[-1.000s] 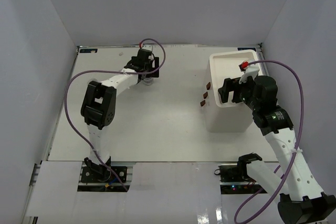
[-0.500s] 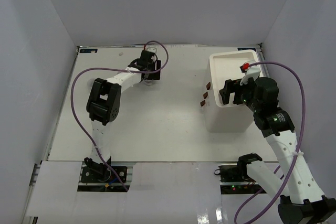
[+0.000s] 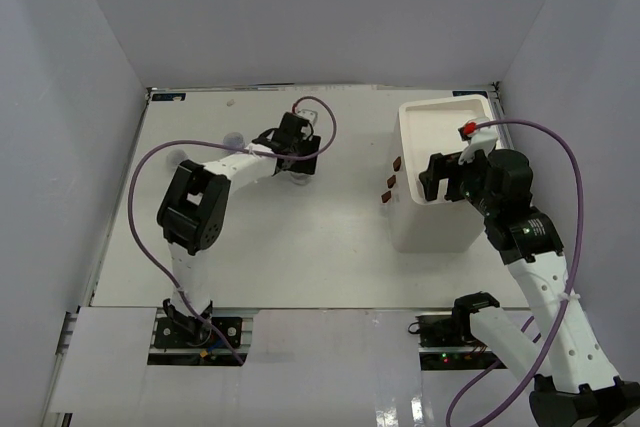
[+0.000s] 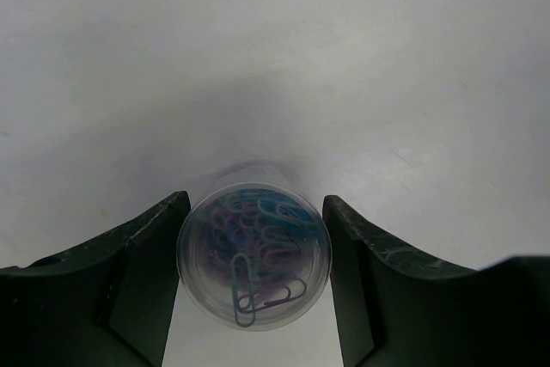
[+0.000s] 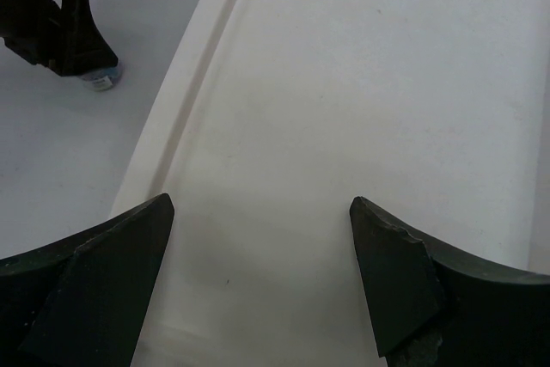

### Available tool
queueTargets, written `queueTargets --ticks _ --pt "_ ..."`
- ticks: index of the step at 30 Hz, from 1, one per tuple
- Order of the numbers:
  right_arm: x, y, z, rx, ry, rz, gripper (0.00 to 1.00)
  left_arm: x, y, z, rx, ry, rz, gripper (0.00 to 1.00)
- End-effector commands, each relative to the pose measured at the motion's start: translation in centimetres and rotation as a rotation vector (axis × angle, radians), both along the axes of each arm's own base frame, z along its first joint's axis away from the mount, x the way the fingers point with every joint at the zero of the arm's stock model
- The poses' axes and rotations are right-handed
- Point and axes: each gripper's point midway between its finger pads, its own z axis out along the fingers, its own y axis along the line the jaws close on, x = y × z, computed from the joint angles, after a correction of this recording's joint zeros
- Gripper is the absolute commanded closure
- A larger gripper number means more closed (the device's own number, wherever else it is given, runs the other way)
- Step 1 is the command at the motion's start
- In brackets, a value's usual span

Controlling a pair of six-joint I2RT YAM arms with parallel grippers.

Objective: Sort the stationery into containers
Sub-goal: Move the drawer to the center of the board, then pick up the stationery from the center of the board.

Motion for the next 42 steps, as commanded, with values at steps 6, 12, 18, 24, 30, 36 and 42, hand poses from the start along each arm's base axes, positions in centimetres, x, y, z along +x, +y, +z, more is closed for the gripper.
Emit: queueTargets --ticks 6,12,18,24,30,36,42 --pt "-1.3 -0.2 2.4 -0.023 -0.062 0.029 0.1 -8.4 -7.3 4.5 -0.09 -0.028 -0.209 0.37" --pt "-2.1 0.1 3.1 -0.034 -0.117 0.08 0.1 -13.2 -10.9 2.9 -0.107 0.021 -0.29 0.37" --pt "-2.5 0.3 3.4 -0.034 -0.135 0.098 0.1 -14.2 -11.8 1.8 -0.102 0.038 -0.292 0.36" --pt "-2.6 0.3 2.8 -0.036 -0.128 0.101 0.1 -14.9 -11.2 0.8 -0.084 0.049 -0.286 0.35" --pt "-2.8 0.6 4.1 -0.024 -0.148 0.122 0.1 -14.4 -10.8 4.1 -0.088 -0.036 -0.315 0.36" --pt "-3.0 2.3 4.8 0.015 -0.079 0.203 0.1 -14.3 -10.4 11.6 -0.11 -0.219 -0.415 0.4" --pt "-2.8 3.1 6.7 0.05 -0.08 0.23 0.1 -14.8 -9.9 18.7 -0.075 -0.38 -0.565 0.4"
